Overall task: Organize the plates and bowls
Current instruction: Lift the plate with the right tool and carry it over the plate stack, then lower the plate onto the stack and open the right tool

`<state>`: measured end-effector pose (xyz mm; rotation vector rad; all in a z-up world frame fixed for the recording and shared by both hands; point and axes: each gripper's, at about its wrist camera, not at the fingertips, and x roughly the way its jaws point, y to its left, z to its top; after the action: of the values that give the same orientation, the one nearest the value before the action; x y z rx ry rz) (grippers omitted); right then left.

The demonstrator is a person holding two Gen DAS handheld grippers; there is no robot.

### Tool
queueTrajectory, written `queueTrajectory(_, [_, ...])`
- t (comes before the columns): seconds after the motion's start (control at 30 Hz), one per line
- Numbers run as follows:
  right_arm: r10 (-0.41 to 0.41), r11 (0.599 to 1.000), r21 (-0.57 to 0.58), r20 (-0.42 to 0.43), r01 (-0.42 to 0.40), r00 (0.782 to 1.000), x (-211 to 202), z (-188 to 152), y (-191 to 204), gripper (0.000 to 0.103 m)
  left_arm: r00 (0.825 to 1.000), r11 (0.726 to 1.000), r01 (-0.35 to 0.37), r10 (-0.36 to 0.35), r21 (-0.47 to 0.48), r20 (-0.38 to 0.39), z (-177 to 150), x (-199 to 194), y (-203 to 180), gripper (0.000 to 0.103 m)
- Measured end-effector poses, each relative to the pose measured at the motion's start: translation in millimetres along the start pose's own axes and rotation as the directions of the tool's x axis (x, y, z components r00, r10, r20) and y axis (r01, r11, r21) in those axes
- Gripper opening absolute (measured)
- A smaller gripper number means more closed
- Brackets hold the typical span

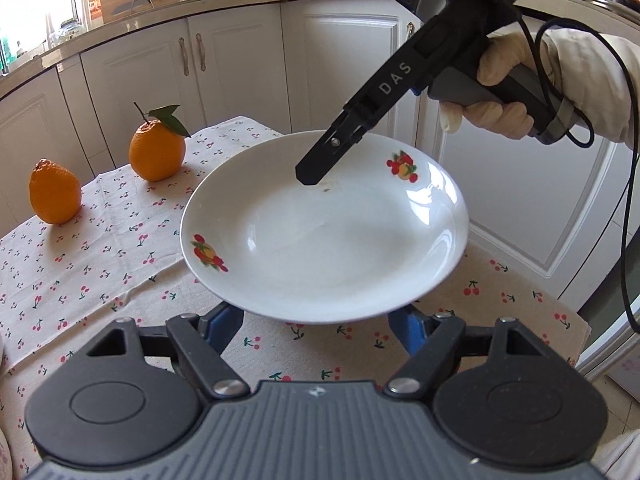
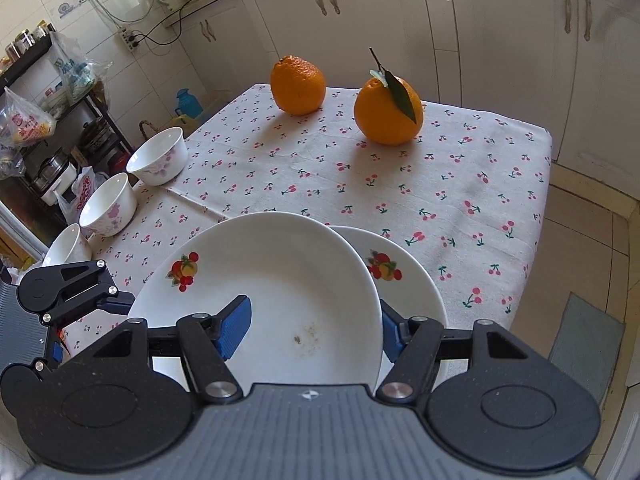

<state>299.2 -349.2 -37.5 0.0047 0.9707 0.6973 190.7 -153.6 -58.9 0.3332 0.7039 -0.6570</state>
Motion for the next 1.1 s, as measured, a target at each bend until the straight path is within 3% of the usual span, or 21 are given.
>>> queueTrajectory(1.1, [-0.066,0.996,0.062,-0.016,0.067,0.998,-8.7,-20.8,-19.1,0.071,0.999,0.999,0.046,-0.046,-0.013,-0.009,7.7,23.5,13.4,0.086])
